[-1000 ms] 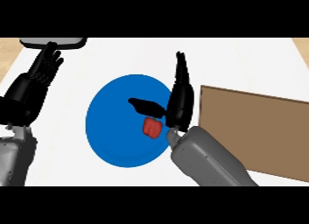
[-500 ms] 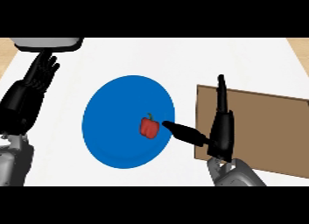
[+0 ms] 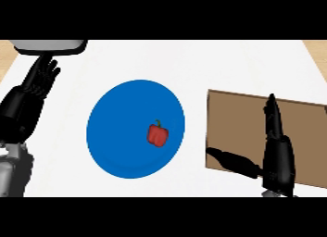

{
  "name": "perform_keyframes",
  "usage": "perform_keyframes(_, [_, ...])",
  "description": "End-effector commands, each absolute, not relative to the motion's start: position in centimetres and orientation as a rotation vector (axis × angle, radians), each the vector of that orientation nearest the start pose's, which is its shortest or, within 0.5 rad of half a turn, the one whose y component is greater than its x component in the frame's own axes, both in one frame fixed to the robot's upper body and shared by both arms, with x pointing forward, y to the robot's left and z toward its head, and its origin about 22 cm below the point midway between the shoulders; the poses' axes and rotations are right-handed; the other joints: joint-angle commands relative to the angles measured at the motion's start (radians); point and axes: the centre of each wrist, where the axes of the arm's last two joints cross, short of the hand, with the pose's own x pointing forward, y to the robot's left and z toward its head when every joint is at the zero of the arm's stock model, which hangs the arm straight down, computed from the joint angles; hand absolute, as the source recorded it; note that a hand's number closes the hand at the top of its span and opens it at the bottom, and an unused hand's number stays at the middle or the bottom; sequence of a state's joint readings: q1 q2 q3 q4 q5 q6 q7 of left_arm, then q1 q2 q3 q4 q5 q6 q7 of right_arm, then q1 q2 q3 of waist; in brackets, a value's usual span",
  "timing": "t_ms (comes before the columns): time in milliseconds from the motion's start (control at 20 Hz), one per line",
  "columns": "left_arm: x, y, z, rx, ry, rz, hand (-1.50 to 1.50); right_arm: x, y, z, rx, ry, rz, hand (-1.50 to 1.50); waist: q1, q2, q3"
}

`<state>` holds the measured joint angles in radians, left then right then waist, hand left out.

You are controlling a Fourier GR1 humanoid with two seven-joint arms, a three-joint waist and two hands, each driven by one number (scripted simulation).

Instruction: Pick the bell pepper from the tray and place it in the plate

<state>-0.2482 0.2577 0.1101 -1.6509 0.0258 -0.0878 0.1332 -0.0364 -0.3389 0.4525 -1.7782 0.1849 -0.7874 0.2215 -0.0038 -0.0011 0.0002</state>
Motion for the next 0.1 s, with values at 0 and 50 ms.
perform_keyframes(0, [28.6, 28.3, 11.2, 0.148, -1.747, -0.225, 0.0, 19.3, -21.0, 5.4, -0.574, -1.677, 0.021, -1.5, -0.002, -0.001, 0.0])
perform_keyframes(50, [28.9, 27.8, 8.6, 0.163, -1.754, -0.232, 0.0, 19.3, -20.9, 3.5, -0.6, -1.699, 0.041, -1.5, -0.003, 0.001, 0.0])
